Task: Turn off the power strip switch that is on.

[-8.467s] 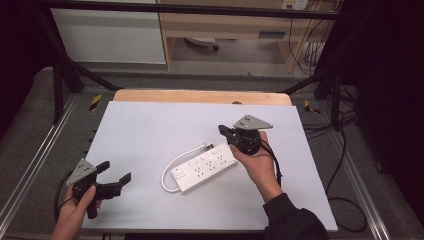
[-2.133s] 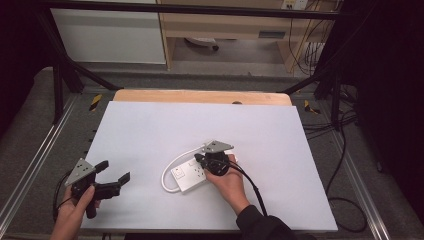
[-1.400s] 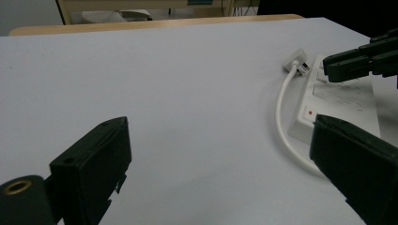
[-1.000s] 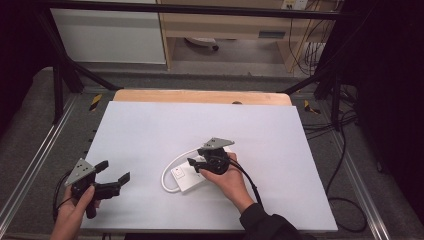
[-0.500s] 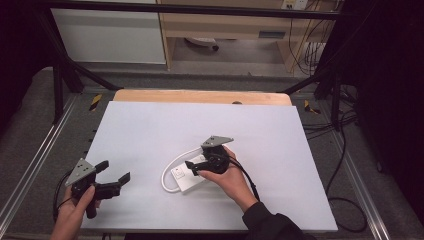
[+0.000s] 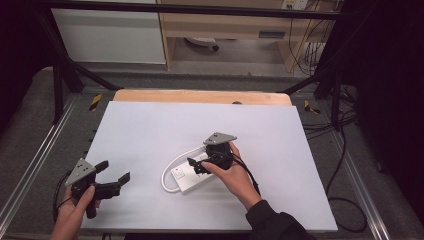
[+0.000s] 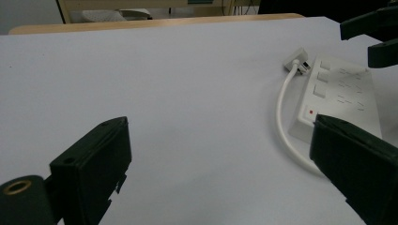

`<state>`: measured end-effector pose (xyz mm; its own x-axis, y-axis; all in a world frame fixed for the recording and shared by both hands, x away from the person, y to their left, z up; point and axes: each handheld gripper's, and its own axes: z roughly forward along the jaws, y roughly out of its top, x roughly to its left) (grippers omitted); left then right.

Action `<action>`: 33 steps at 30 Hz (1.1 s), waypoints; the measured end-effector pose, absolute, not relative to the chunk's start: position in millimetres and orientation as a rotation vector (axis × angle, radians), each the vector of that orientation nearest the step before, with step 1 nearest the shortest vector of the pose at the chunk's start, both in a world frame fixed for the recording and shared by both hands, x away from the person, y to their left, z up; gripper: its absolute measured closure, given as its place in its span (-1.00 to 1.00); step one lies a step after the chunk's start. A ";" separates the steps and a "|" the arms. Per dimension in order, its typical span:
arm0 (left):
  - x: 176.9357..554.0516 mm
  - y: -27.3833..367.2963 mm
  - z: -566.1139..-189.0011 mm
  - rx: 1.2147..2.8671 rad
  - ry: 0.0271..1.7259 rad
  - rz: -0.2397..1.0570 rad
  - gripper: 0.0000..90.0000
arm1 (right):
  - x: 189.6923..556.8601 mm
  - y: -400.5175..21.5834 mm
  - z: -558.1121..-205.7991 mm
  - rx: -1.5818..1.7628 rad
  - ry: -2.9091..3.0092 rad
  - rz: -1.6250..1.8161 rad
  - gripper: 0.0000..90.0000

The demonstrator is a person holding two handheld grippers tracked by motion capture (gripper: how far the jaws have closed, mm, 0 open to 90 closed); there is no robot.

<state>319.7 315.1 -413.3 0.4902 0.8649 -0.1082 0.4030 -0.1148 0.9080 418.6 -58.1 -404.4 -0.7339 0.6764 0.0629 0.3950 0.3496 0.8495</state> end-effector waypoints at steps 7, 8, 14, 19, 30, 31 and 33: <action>319.7 315.6 -413.4 1.721 1.087 0.571 -0.87 | 421.7 -66.5 -393.8 0.958 2.279 1.353 -0.92; 319.6 315.4 -413.4 1.720 1.087 0.569 -0.87 | 421.8 -68.1 -392.3 0.959 2.277 1.354 -0.92; 319.6 315.4 -413.4 1.721 1.087 0.570 -0.87 | 422.1 -80.9 -382.3 0.964 2.243 1.360 -0.93; 319.6 315.1 -413.6 1.722 1.087 0.571 -0.87 | 422.0 -94.8 -373.7 0.980 2.201 1.377 -0.93; 319.5 315.0 -413.9 1.721 1.090 0.571 -0.87 | 422.4 -135.9 -357.9 1.040 2.097 1.392 -0.93; 319.5 315.3 -413.9 1.720 1.092 0.573 -0.87 | 421.8 -140.0 -356.9 1.044 2.088 1.391 -0.93; 319.6 315.8 -414.0 1.721 1.093 0.575 -0.87 | 420.1 -148.3 -355.2 1.054 2.071 1.386 -0.93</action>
<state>319.6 315.8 -414.0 0.4830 0.8693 -0.1054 0.4057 -0.1154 0.9067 420.1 -148.3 -355.2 -0.6171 0.7848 0.0572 0.3524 0.2107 0.9118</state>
